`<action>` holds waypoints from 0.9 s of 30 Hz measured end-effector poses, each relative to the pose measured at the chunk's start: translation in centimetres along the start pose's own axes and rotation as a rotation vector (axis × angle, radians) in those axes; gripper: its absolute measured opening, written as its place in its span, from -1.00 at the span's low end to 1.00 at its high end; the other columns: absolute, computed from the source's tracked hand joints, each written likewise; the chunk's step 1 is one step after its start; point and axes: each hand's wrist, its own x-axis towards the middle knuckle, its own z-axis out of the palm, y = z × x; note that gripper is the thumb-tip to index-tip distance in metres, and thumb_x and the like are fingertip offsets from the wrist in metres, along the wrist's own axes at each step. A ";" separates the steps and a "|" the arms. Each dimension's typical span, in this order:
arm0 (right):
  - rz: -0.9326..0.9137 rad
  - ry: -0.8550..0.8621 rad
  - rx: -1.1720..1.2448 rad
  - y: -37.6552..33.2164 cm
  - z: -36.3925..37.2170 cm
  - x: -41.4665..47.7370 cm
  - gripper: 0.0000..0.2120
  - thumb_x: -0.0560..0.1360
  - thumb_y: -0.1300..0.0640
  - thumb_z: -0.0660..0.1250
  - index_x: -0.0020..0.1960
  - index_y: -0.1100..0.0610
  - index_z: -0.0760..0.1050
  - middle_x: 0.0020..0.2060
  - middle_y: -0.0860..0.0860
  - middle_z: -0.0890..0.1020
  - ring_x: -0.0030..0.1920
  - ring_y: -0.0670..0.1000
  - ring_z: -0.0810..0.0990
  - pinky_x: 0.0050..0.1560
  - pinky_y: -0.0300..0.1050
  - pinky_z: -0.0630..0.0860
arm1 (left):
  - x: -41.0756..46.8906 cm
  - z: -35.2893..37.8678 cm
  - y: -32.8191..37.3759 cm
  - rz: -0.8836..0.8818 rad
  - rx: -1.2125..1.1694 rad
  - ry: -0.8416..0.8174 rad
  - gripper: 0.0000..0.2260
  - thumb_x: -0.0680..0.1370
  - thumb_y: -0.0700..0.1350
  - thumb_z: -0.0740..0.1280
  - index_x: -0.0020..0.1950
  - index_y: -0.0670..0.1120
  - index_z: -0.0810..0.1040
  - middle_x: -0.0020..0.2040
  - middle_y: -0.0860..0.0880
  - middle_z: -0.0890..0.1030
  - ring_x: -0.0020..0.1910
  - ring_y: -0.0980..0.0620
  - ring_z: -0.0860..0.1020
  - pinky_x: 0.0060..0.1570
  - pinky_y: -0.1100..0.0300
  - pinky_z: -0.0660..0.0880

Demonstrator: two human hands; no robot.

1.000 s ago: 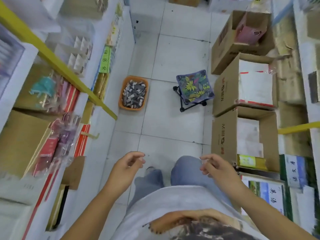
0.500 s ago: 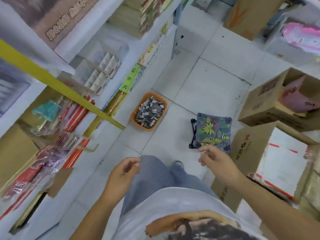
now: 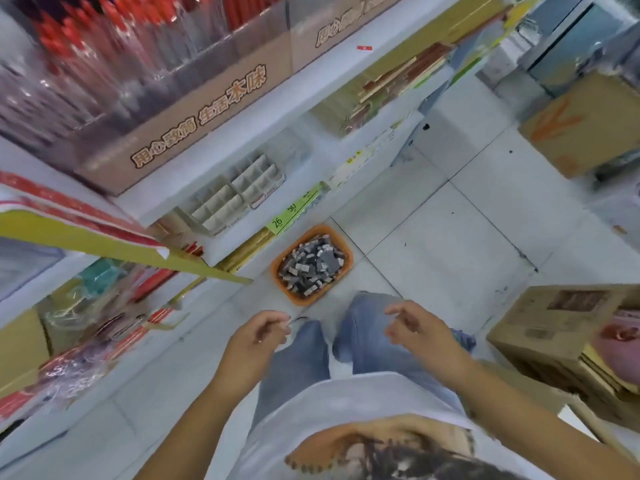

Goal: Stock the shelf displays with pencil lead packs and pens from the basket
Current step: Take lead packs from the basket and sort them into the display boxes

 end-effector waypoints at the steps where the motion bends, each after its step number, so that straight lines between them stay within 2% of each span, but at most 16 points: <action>1: -0.007 -0.008 -0.017 -0.6 -1.2 1.2 -0.73 0.55 0.33 0.25 0.00 -0.04 0.54 -0.22 0.11 0.64 -0.26 -0.09 0.58 -0.13 -0.22 0.49 | 1.1 0.7 0.9 0.007 -0.009 0.010 -0.84 0.62 -0.18 0.33 0.03 0.06 0.64 -0.11 0.06 0.71 -0.14 0.16 0.66 -0.03 0.22 0.54; 2: -0.017 -0.015 -0.040 -1.2 -2.4 2.6 -0.73 0.56 0.33 0.24 0.01 -0.03 0.54 -0.22 0.10 0.64 -0.25 -0.08 0.59 -0.13 -0.24 0.50 | 2.3 1.4 1.6 0.009 -0.017 0.024 -0.85 0.62 -0.17 0.34 0.02 0.07 0.64 -0.11 0.05 0.71 -0.14 0.16 0.66 -0.02 0.21 0.54; 5: -0.060 -0.097 -0.165 -3.2 -5.9 7.7 -0.79 0.58 0.25 0.23 0.06 -0.02 0.53 -0.18 0.06 0.66 -0.13 0.03 0.63 -0.03 -0.11 0.54 | 5.6 4.0 3.0 -0.001 -0.077 0.093 -0.86 0.62 -0.14 0.34 -0.01 0.10 0.64 -0.09 0.04 0.70 -0.11 0.11 0.65 -0.06 0.28 0.53; 8: -0.118 -0.232 -0.353 -5.9 -9.5 13.7 -0.78 0.57 0.22 0.23 0.03 -0.09 0.52 -0.23 -0.02 0.65 -0.16 -0.05 0.62 -0.07 -0.18 0.51 | 8.2 7.2 3.5 -0.064 -0.219 0.225 -0.86 0.62 -0.19 0.34 0.01 0.05 0.63 -0.06 -0.03 0.70 -0.12 0.08 0.63 -0.15 0.41 0.50; 10: -0.151 -0.315 -0.505 -7.8 -11.6 17.9 -0.76 0.57 0.21 0.23 0.00 -0.14 0.51 -0.27 -0.10 0.63 -0.21 -0.10 0.60 -0.11 -0.24 0.49 | 9.5 9.3 3.3 -0.131 -0.330 0.339 -0.89 0.62 -0.19 0.34 0.06 -0.01 0.63 -0.01 -0.08 0.69 -0.08 0.05 0.62 -0.05 0.32 0.50; 12: -0.166 -0.375 -0.638 -9.0 -12.7 21.3 -0.78 0.57 0.18 0.21 0.03 -0.13 0.50 -0.20 -0.01 0.65 -0.16 0.03 0.62 -0.06 -0.09 0.52 | 10.4 11.4 2.5 -0.216 -0.402 0.394 -0.89 0.61 -0.18 0.35 0.10 -0.04 0.63 0.02 -0.08 0.69 -0.02 0.04 0.63 0.00 0.26 0.49; 14: -0.175 -0.443 -0.734 -9.3 -12.4 24.1 -0.79 0.58 0.19 0.20 0.05 -0.08 0.51 -0.15 0.11 0.65 -0.11 0.14 0.63 -0.03 0.03 0.54 | 10.9 13.4 1.1 -0.286 -0.457 0.422 -0.88 0.61 -0.19 0.35 0.11 -0.06 0.63 0.03 -0.08 0.69 -0.03 0.05 0.64 -0.06 0.34 0.49; 15: -0.175 -0.474 -0.774 -9.0 -11.8 25.5 -0.80 0.58 0.20 0.19 0.06 -0.07 0.51 -0.14 0.13 0.65 -0.11 0.15 0.63 -0.03 0.02 0.54 | 11.3 14.0 0.2 -0.316 -0.467 0.425 -0.88 0.61 -0.19 0.34 0.11 -0.05 0.63 0.03 -0.08 0.69 -0.05 0.04 0.64 -0.08 0.35 0.51; 17: -0.194 -0.526 -0.870 -7.7 -9.6 28.4 -0.82 0.58 0.18 0.20 0.08 -0.04 0.50 -0.17 0.12 0.65 -0.15 0.13 0.61 -0.10 -0.08 0.52 | 13.0 14.6 -2.1 -0.382 -0.476 0.435 -0.89 0.60 -0.19 0.34 0.05 -0.01 0.63 0.00 -0.07 0.69 -0.05 -0.03 0.65 -0.01 0.23 0.54; 19: -0.221 -0.551 -0.932 -5.4 -6.4 31.6 -0.85 0.58 0.14 0.21 0.10 -0.03 0.48 -0.24 0.00 0.58 -0.22 0.05 0.54 -0.22 -0.17 0.43 | 15.6 14.6 -5.1 -0.416 -0.448 0.437 -0.87 0.59 -0.21 0.31 -0.05 -0.02 0.62 -0.06 -0.05 0.67 -0.08 -0.09 0.62 0.03 0.08 0.51; 21: -0.245 -0.569 -0.977 -2.5 -2.6 35.1 -0.85 0.59 0.12 0.21 0.14 0.01 0.46 -0.26 -0.11 0.48 -0.19 -0.01 0.48 -0.21 -0.18 0.40 | 19.1 14.7 -8.6 -0.418 -0.393 0.432 -0.84 0.60 -0.23 0.26 -0.02 -0.05 0.62 -0.05 -0.08 0.65 -0.06 -0.13 0.59 0.03 0.05 0.51; 23: -0.239 -0.580 -1.030 1.2 1.1 38.6 -0.82 0.60 0.10 0.19 0.18 0.08 0.46 -0.15 -0.03 0.54 -0.14 0.02 0.49 -0.11 -0.11 0.44 | 22.8 14.9 -11.9 -0.421 -0.361 0.428 -0.87 0.60 -0.18 0.28 0.03 -0.03 0.62 0.01 -0.08 0.66 -0.08 -0.10 0.61 -0.06 0.13 0.54; 25: -0.226 -0.584 -1.052 5.2 4.4 42.4 -0.79 0.59 0.09 0.22 0.20 0.10 0.47 0.02 0.08 0.60 -0.02 0.09 0.56 -0.03 -0.08 0.45 | 27.0 15.3 -15.5 -0.420 -0.329 0.431 -0.92 0.60 -0.12 0.32 0.00 0.03 0.60 -0.01 -0.03 0.67 -0.16 0.00 0.60 -0.29 0.33 0.48; 27: -0.207 -0.562 -1.006 9.3 7.3 46.5 -0.83 0.58 0.12 0.23 0.15 0.04 0.47 0.04 0.07 0.60 -0.03 0.07 0.59 -0.09 -0.09 0.47 | 31.6 15.6 -19.0 -0.400 -0.312 0.442 -0.92 0.59 -0.11 0.34 -0.05 0.07 0.58 -0.05 0.03 0.64 -0.22 0.12 0.56 -0.41 0.47 0.39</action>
